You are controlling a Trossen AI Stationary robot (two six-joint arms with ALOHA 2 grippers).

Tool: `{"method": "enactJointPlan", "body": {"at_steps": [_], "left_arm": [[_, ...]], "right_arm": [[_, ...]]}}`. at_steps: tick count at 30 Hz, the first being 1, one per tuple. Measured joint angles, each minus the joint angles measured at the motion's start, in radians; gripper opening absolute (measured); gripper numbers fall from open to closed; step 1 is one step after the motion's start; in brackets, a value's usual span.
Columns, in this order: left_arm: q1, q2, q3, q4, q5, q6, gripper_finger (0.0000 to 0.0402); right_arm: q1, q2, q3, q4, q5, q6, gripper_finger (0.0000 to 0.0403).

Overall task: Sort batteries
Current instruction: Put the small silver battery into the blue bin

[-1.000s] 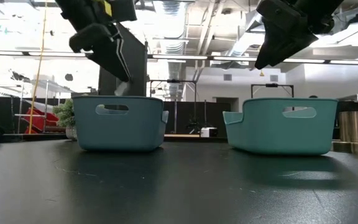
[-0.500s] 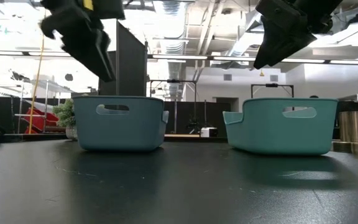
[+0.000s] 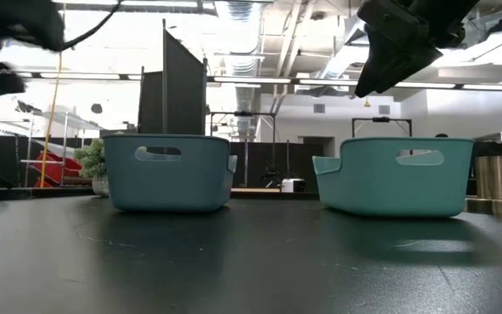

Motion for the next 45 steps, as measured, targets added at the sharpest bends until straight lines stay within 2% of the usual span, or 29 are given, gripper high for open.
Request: {"method": "enactJointPlan", "body": {"at_steps": [10, 19, 23, 30, 32, 35, 41, 45], "left_arm": [[-0.169, 0.088, -0.02, 0.023, 0.102, -0.41, 0.0218], [-0.153, 0.137, -0.019, 0.08, 0.183, -0.456, 0.0219], [-0.139, 0.193, -0.02, 0.122, 0.22, -0.454, 0.0219], [-0.099, 0.291, -0.013, 0.105, 0.287, -0.399, 0.0217], [-0.091, 0.297, -0.013, 0.099, 0.289, -0.362, 0.0204], [-0.082, 0.299, -0.013, 0.082, 0.289, -0.334, 0.0163], [-0.078, 0.299, -0.015, 0.049, 0.264, -0.246, 0.003], [-0.076, 0.299, -0.015, 0.042, 0.252, -0.205, 0.0018]], "right_arm": [[-0.002, 0.0, 0.0, 0.004, 0.0, 0.001, 0.0269], [-0.002, 0.0, 0.0, 0.005, 0.0, 0.003, 0.0269], [-0.002, 0.0, 0.0, 0.006, 0.0, 0.003, 0.0269], [-0.002, 0.0, 0.0, 0.004, 0.0, 0.002, 0.0269], [-0.002, 0.0, 0.0, 0.004, 0.0, 0.001, 0.0269], [-0.002, 0.0, 0.0, 0.003, 0.0, 0.0, 0.0269], [-0.002, 0.0, 0.0, 0.003, 0.0, 0.0, 0.0269], [-0.002, 0.0, 0.0, 0.003, 0.0, 0.0, 0.0269]]}}
